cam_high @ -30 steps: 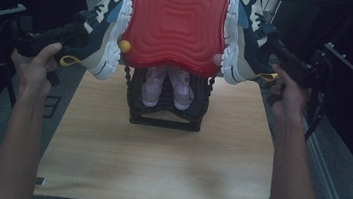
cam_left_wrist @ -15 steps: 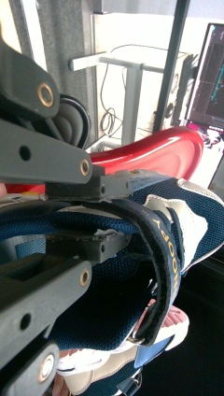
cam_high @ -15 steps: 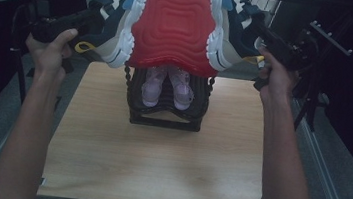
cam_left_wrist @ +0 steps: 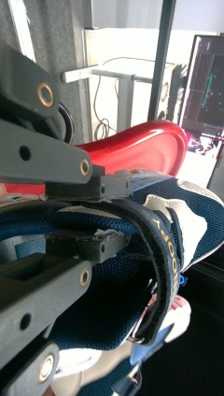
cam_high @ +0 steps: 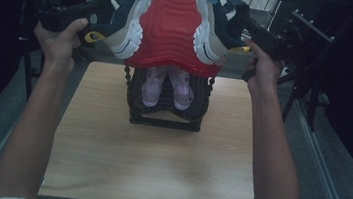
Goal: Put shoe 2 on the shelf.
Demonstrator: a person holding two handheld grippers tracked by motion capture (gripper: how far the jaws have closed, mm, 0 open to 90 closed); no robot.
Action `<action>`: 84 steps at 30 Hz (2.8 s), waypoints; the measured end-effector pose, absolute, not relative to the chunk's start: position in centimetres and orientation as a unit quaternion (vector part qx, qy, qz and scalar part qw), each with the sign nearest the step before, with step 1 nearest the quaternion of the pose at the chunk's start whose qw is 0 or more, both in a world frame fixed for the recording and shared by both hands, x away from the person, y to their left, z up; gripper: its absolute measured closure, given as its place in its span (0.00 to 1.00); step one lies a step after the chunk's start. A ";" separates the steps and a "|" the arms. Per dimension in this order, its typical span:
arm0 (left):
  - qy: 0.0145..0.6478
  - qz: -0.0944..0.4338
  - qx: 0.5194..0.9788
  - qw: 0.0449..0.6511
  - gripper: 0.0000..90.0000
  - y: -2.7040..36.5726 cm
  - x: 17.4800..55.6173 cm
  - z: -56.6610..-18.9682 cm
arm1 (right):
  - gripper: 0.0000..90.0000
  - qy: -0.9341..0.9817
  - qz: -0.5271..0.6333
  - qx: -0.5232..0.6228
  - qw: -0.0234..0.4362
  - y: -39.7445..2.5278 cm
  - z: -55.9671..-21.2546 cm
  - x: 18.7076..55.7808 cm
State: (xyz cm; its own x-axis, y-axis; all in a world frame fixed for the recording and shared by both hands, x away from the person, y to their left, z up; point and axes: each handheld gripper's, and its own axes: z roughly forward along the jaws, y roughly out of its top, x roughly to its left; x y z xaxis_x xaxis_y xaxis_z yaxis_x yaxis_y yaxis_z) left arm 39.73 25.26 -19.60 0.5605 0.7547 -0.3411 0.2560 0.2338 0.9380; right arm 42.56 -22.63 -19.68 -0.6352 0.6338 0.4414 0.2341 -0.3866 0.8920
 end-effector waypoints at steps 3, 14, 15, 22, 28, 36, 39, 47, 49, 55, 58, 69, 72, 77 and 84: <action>0.427 0.186 0.588 0.661 0.86 25.0 40.0 -19.4 | 0.84 0.540 0.726 0.404 0.138 -22.3 -19.7 42.8; 0.423 0.203 0.595 0.653 0.86 22.6 41.3 -17.9 | 0.84 0.551 0.716 0.404 0.144 -21.0 -19.3 43.7; 0.423 0.203 0.595 0.653 0.86 22.6 41.3 -17.9 | 0.84 0.551 0.715 0.406 0.144 -21.0 -19.3 43.7; 0.425 0.211 0.597 0.646 0.86 21.0 42.5 -18.1 | 0.84 0.560 0.706 0.405 0.156 -20.5 -19.1 44.0; 0.436 0.222 0.602 0.631 0.86 20.5 43.4 -18.7 | 0.84 0.561 0.699 0.412 0.164 -20.1 -19.2 44.6; 0.441 0.235 0.611 0.614 0.86 19.7 43.8 -19.3 | 0.84 0.571 0.680 0.421 0.186 -19.4 -19.6 45.4; 0.444 0.245 0.614 0.605 0.85 19.3 44.0 -19.6 | 0.84 0.575 0.670 0.425 0.199 -19.2 -19.7 45.5; 0.443 0.254 0.614 0.602 0.85 18.7 44.0 -19.8 | 0.83 0.582 0.657 0.425 0.221 -18.6 -19.9 45.7; 0.444 0.257 0.615 0.599 0.85 18.7 44.1 -19.9 | 0.83 0.583 0.656 0.424 0.224 -18.5 -19.9 45.7; 0.443 0.258 0.613 0.602 0.84 18.5 44.1 -19.9 | 0.82 0.592 0.648 0.415 0.239 -17.5 -19.7 45.5; 0.444 0.253 0.611 0.605 0.84 18.2 44.2 -20.0 | 0.81 0.595 0.647 0.412 0.240 -17.1 -19.7 45.5; 0.435 0.245 0.614 0.611 0.76 17.1 44.5 -20.7 | 0.75 0.605 0.640 0.407 0.241 -16.2 -19.8 45.5; 0.434 0.243 0.612 0.615 0.71 16.9 44.5 -20.7 | 0.73 0.613 0.639 0.402 0.232 -15.9 -20.0 45.8; 0.431 0.216 0.616 0.623 0.57 17.1 44.9 -20.8 | 0.65 0.622 0.639 0.393 0.224 -15.9 -20.0 46.1; 0.431 0.199 0.606 0.639 0.46 17.5 45.1 -20.7 | 0.54 0.629 0.643 0.391 0.192 -16.5 -20.2 46.7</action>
